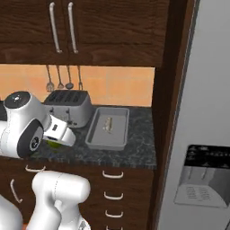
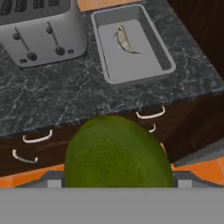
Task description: Place one lime and one fish in each tupperware on the nearby counter, to pack two identical lunches.
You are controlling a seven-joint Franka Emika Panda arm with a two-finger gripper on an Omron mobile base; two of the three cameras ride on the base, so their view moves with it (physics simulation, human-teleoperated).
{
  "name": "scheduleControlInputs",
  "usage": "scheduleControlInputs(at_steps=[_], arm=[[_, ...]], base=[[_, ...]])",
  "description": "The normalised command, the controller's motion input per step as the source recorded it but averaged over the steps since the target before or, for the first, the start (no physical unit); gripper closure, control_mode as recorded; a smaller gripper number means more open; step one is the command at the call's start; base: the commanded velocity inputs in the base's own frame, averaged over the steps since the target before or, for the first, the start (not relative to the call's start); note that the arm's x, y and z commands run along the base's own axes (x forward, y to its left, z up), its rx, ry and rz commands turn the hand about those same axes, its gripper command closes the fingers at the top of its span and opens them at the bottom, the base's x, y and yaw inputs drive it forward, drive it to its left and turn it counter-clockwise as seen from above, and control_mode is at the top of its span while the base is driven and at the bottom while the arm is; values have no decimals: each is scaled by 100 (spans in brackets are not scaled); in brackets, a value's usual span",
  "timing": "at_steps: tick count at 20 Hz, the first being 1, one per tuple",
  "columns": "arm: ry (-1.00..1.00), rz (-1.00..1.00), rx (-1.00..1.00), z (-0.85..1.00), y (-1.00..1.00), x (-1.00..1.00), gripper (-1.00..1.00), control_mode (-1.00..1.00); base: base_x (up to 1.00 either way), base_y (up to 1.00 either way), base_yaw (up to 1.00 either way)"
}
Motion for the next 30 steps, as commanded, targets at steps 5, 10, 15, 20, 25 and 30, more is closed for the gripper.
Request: scheduleControlInputs(at_steps=[5, 10, 15, 20, 25, 30], arm=[[0, 0, 0, 0, 0, 0, 100, 100], [0, 0, 0, -5, 2, 19, 100, -100], [5, 0, 0, -15, -42, 55, 100, -100], [15, 0, 3, -54, -100, 100, 100, -100], [9, 0, 3, -78, -100, 94, 100, -100], [6, -6, -1, -55, -85, 80, 100, -100]], base=[[76, 100, 6], [33, 50, 5], [0, 0, 0], [0, 0, 0], [0, 0, 0], [0, 0, 0]])
